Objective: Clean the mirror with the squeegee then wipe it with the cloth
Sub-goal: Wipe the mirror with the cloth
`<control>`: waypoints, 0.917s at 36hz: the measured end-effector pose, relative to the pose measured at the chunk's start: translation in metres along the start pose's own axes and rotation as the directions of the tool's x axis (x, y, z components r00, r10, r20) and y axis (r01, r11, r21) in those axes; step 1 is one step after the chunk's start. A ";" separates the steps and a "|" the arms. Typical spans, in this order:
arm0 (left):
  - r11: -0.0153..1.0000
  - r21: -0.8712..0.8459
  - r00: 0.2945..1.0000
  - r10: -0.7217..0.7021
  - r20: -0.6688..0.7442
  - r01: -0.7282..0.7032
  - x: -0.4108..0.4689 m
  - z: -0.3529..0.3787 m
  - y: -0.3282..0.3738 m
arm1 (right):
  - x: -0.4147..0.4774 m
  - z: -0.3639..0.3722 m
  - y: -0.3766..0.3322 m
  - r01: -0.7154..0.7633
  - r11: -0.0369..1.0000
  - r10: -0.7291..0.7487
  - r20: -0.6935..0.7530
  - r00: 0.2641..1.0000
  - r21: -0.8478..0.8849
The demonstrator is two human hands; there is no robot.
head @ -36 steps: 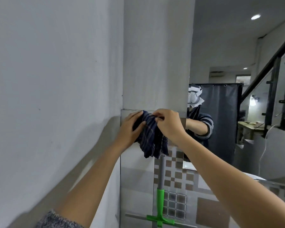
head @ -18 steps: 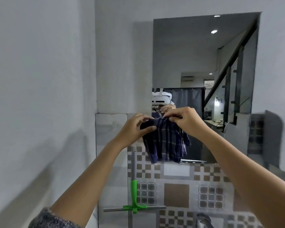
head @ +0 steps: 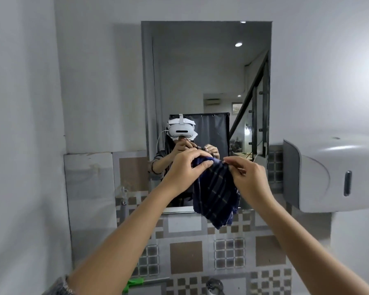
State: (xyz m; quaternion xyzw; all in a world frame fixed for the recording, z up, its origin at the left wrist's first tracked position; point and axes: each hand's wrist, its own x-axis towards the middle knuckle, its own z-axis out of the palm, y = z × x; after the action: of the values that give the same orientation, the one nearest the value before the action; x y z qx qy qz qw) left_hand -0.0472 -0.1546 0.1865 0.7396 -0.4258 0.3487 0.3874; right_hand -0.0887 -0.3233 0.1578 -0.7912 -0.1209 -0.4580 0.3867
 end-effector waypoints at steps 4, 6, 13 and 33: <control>1.000 -0.009 1.000 0.011 -0.014 -0.011 0.014 0.009 -0.005 | 0.002 0.004 0.015 -0.042 0.997 0.039 0.034 0.999 0.070; 0.999 0.031 1.000 0.021 0.010 -0.021 0.019 0.008 -0.013 | 0.008 0.007 0.023 -0.021 0.998 0.018 0.047 0.999 0.060; 0.996 0.048 0.996 -0.074 0.049 0.071 0.033 -0.017 -0.042 | 0.053 0.020 0.021 0.124 0.992 -0.125 0.067 0.990 0.011; 0.868 0.461 0.897 0.340 -0.283 -0.184 0.178 -0.081 -0.088 | 0.248 0.054 -0.062 0.341 0.940 -0.340 -0.186 0.922 -0.028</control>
State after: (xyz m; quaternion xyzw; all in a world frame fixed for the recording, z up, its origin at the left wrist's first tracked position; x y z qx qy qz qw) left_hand 0.0868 -0.1181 0.3495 0.6643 -0.3612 0.6101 0.2366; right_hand 0.0486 -0.2836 0.3768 -0.7106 -0.2205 -0.5905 0.3127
